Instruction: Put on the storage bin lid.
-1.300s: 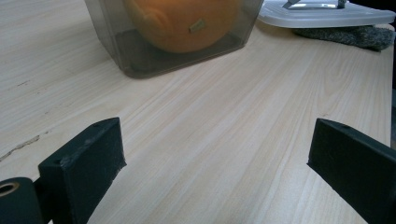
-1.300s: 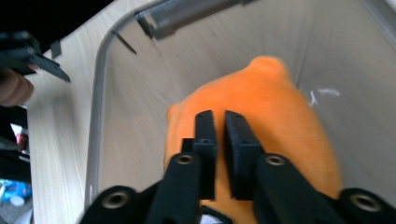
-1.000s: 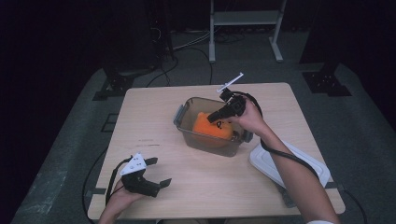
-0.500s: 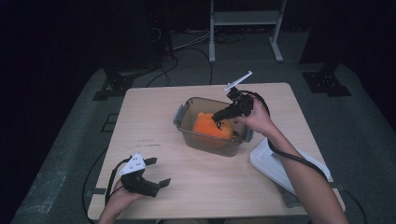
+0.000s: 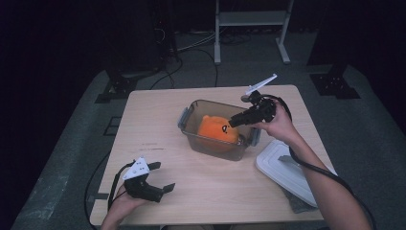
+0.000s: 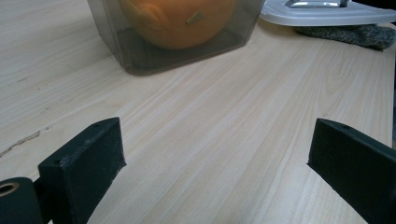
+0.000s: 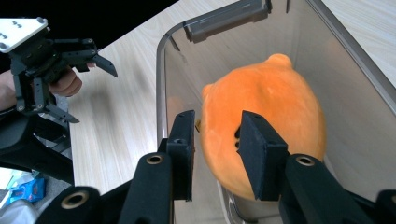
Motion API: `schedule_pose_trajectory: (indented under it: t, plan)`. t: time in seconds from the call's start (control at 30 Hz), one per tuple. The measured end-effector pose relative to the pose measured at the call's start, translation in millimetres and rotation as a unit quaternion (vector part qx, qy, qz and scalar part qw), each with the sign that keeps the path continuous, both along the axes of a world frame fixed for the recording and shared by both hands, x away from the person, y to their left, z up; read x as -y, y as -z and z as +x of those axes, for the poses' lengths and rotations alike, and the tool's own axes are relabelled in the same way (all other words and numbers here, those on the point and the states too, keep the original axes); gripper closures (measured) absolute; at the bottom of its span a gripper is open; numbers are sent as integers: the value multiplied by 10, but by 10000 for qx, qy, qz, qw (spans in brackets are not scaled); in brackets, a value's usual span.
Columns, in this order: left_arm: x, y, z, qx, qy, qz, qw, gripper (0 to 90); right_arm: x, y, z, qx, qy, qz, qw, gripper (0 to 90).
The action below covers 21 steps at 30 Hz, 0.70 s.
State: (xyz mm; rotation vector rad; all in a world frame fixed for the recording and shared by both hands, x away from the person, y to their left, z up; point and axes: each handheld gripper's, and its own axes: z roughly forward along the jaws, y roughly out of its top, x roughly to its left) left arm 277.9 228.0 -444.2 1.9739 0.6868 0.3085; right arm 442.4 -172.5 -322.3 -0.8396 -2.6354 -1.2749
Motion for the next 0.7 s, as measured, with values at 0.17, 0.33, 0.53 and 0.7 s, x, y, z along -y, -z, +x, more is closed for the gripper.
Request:
schedule_pose_trajectory:
  t: [0.17, 0.33, 0.53, 0.7]
  plan:
    - [2, 1, -1, -3, -5, -1, 10000, 28, 126, -6, -87, 27, 56, 40, 10000, 623]
    - [4, 7, -1, -14, -8, 7, 10000, 28, 236, -25, -161, 76, 95, 72, 9999, 583]
    - [5, 10, -1, -21, -4, 16, 10000, 28, 336, -75, -223, 146, 139, 189, 9996, 550]
    - [-7, 9, -3, -21, -33, -13, 10000, 28, 408, -96, -282, 222, 200, 198, 9994, 510]
